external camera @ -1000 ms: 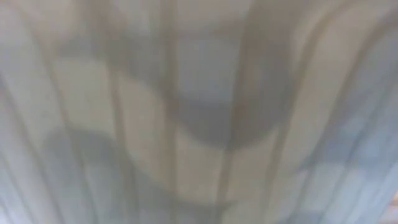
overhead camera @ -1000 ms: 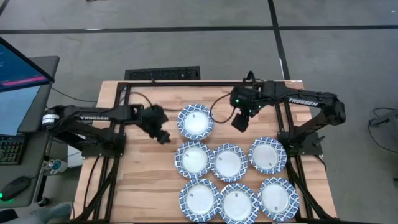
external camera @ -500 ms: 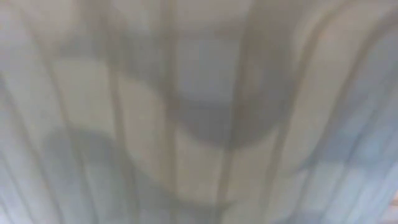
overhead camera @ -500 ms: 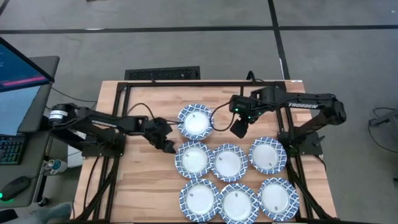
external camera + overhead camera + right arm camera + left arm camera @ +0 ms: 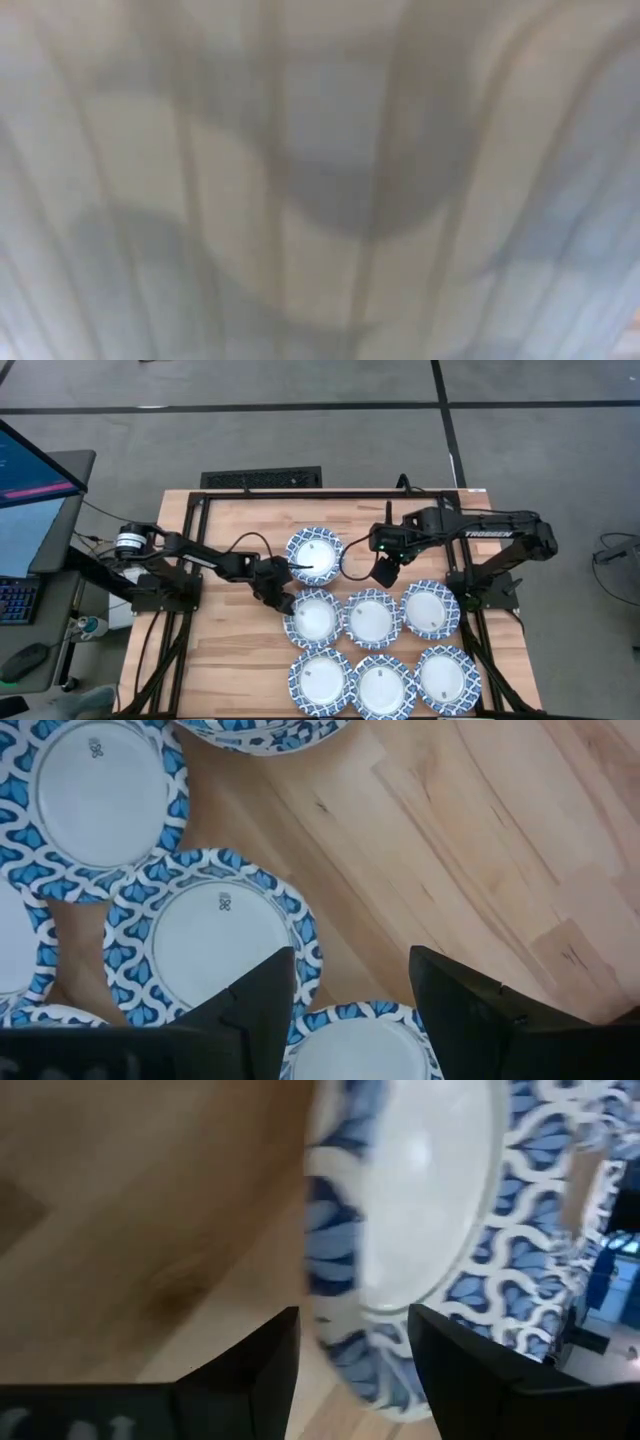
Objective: Nest bowls inside each other
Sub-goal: Stack the white bowl on the stacked white bowls
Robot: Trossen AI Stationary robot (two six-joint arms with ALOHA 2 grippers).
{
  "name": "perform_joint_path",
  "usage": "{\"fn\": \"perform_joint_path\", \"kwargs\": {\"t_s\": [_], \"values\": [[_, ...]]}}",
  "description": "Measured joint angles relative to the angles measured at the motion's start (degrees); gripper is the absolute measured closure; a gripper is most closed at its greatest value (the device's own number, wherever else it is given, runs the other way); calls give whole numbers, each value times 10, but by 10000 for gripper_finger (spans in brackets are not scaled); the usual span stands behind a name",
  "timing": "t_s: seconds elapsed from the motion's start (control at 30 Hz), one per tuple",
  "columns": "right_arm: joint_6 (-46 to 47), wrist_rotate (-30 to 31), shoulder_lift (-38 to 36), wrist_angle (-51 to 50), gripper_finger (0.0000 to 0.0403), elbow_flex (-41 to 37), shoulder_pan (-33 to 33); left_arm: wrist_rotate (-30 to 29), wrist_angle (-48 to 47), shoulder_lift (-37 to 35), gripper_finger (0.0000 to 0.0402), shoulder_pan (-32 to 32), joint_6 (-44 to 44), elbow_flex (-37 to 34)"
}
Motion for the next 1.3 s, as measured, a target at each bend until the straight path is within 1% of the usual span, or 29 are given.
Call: {"fn": "perform_joint_path", "kwargs": {"t_s": [0.2,0.27,0.33,0.4,0.47,0.5,0.53,0.6,0.67,0.77,0.83,0.9,0.97,1.03,1.13,1.23,1.3], "values": [[-1,2,0,1,181,0,-2,-20,0,-1,225,0,40,18],[-4,6,0,0,181,0,-2,-27,0,1,237,0,53,18],[-5,11,0,-1,181,0,-2,-26,-4,2,263,0,65,18],[-6,14,0,-1,181,0,-2,-25,-6,2,307,0,76,18],[-11,15,0,-2,181,0,-2,-16,-6,0,360,1,79,18],[-15,15,0,-2,181,0,-2,-8,-6,-4,380,4,79,18],[-17,15,0,-2,181,0,-2,5,-6,-10,388,8,79,18],[-24,15,0,-2,181,0,-5,38,-13,-31,389,15,77,18],[-29,15,0,-2,181,0,-7,55,-33,-67,396,21,74,18],[-31,15,0,-2,181,0,-13,57,-119,-136,399,38,70,20],[-36,15,0,-2,181,0,-15,46,-182,-185,400,57,56,28],[-49,15,0,-1,181,-2,-15,27,-201,-230,401,79,45,50],[-63,15,-1,3,181,-17,-15,7,-220,-261,401,109,42,76],[-74,3,-1,12,181,-43,-15,-26,-249,-265,401,139,55,106],[-77,-38,0,45,181,-83,-15,-69,-334,-242,401,186,115,161],[-77,-45,0,77,181,-107,-11,-86,-397,-188,401,214,174,200],[-74,-45,0,98,181,-112,-11,-80,-401,-152,401,227,202,226]]}}
